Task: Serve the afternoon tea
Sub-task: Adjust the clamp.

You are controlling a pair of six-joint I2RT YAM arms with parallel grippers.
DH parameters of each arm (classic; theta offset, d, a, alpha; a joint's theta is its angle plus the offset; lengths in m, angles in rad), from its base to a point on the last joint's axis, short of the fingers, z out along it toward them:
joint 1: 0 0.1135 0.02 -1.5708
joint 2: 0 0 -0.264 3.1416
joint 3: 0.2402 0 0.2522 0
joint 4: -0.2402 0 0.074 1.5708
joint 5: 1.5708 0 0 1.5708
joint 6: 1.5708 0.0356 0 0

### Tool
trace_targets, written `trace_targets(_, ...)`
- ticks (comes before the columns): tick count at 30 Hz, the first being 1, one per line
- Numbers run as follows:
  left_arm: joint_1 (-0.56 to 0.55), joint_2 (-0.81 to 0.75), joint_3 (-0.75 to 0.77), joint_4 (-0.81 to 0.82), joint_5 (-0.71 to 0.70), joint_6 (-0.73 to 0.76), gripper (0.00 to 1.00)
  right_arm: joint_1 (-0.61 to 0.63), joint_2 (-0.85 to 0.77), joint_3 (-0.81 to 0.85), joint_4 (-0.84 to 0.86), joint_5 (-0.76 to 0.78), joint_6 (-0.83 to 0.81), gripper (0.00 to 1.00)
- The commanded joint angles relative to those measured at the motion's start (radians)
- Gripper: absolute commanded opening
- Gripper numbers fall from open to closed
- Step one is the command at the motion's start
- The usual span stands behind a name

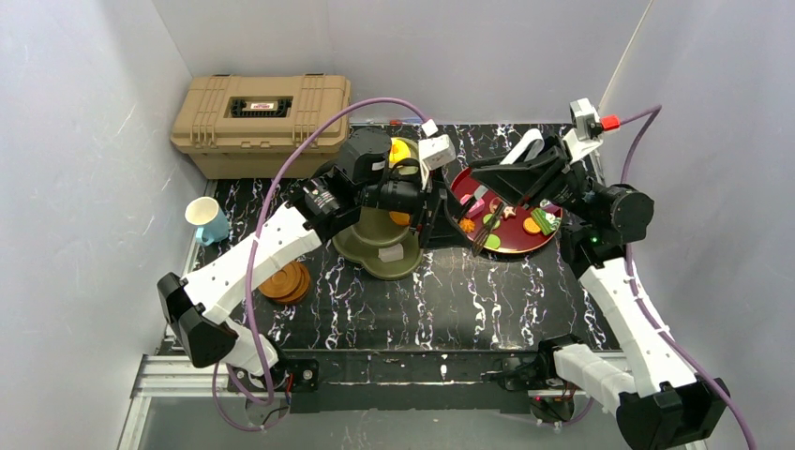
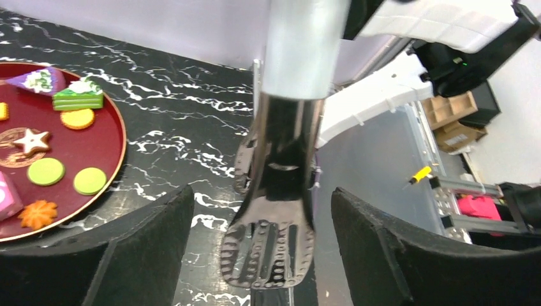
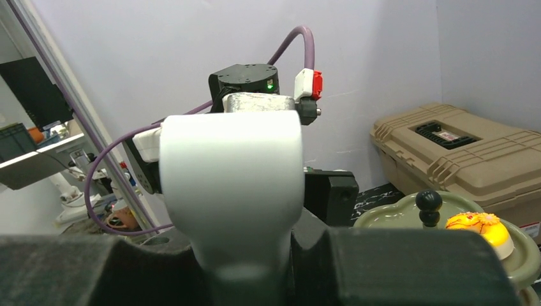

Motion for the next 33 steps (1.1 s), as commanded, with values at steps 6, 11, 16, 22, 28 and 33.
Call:
trace_targets(6, 0.002, -0.006, 0.047, -0.002, 0.138, 0.011, 0.43, 0.029, 0.033, 0.047, 0.091, 0.039, 0.035, 0.28)
trace_targets(11, 0.002, -0.037, 0.021, -0.049, -0.028, 0.120, 0.18, 0.031, 0.014, 0.076, -0.132, 0.110, -0.060, 0.63)
trace_targets(16, 0.005, -0.088, -0.048, -0.009, -0.224, 0.234, 0.11, 0.032, -0.028, 0.164, -0.552, 0.210, -0.279, 0.98)
trace_targets(22, 0.005, -0.130, -0.129, 0.096, -0.410, 0.386, 0.08, 0.031, -0.042, 0.352, -1.107, 0.401, -0.529, 0.98)
trace_targets(28, 0.006, -0.146, -0.171, 0.188, -0.426, 0.424, 0.04, 0.031, 0.005, 0.432, -1.292, 0.429, -0.578, 0.98)
trace_targets(33, 0.006, -0.127, -0.143, 0.174, -0.425, 0.414, 0.04, 0.031, 0.002, 0.398, -1.228, 0.387, -0.554, 0.98)
